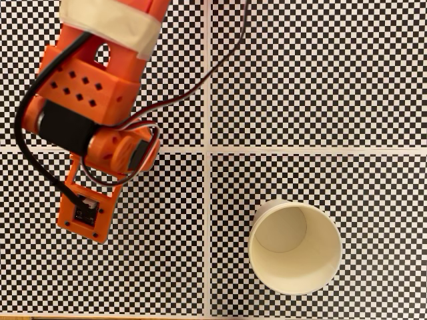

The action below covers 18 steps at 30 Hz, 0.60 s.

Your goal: Grasp basketball and place into cup.

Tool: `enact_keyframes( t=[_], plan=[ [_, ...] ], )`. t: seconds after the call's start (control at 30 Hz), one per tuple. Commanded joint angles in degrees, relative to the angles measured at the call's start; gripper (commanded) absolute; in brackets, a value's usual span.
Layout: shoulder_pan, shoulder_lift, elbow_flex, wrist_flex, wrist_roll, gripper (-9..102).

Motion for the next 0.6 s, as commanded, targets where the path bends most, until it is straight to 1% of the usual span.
enact_keyframes(
  t=[0.0,0.07,0.27,0.4,0.57],
  plan=[
    [0.09,0.26,-1.58,-0.53,0.18,2],
    [0.18,0.26,-1.58,-0.53,0.35,0],
    [-0.09,0.26,-2.81,0.0,0.62,0],
    [-1.58,3.08,-3.34,0.44,0.88,0],
    [-5.71,6.77,-7.73,6.33,5.1,0]
  ],
)
